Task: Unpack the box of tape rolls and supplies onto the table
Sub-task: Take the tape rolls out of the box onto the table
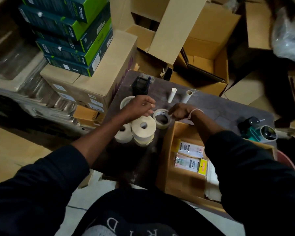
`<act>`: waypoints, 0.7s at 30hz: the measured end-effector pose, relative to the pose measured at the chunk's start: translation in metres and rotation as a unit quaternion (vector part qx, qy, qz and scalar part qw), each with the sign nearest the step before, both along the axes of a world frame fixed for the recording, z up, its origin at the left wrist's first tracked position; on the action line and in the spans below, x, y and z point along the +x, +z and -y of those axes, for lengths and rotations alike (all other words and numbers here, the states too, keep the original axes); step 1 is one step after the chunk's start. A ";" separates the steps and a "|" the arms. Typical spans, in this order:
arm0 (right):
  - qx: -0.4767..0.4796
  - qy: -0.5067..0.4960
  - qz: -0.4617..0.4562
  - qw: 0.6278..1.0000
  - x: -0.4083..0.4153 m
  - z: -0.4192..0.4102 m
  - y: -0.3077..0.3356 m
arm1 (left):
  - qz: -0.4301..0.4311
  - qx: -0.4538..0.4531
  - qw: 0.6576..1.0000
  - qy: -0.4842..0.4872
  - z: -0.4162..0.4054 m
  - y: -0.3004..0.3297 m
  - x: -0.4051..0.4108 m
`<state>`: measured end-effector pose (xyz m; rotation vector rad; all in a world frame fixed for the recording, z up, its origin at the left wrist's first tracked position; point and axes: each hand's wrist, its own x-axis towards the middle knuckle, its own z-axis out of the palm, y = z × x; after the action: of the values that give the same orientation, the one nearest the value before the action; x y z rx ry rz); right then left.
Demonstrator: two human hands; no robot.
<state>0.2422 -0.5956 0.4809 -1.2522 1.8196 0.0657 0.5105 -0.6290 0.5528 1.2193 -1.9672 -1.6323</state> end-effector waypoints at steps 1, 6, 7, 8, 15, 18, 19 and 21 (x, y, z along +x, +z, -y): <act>-0.050 0.007 -0.024 0.998 0.008 -0.004 0.024 | -0.005 -0.002 1.000 -0.004 -0.003 0.002 -0.005; -0.220 -0.168 0.120 0.953 0.015 -0.059 0.129 | -0.058 0.008 0.998 0.009 -0.022 0.010 -0.032; -0.232 -0.166 0.150 0.947 0.012 -0.075 0.145 | -0.067 0.003 0.998 0.011 -0.028 0.012 -0.038; -0.230 -0.163 0.198 0.939 0.009 -0.092 0.158 | -0.073 -0.004 0.997 0.013 -0.034 0.013 -0.043; 0.053 -0.100 0.249 0.962 0.007 -0.178 0.092 | -0.091 -0.101 0.991 0.001 -0.071 0.015 -0.082; -0.006 0.063 -0.060 0.996 0.013 -0.197 0.032 | -0.066 -0.156 0.985 -0.027 -0.083 0.010 -0.091; -0.062 0.126 -0.162 0.977 0.014 -0.206 0.016 | -0.057 -0.172 0.983 -0.033 -0.087 0.009 -0.092; -0.124 0.172 -0.229 0.950 0.011 -0.221 -0.010 | -0.039 -0.188 0.981 -0.034 -0.092 0.007 -0.094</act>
<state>0.2527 -0.3747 0.4706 -1.8448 2.0162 0.3569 0.4169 -0.5365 0.5595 0.9396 -2.1595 -1.2352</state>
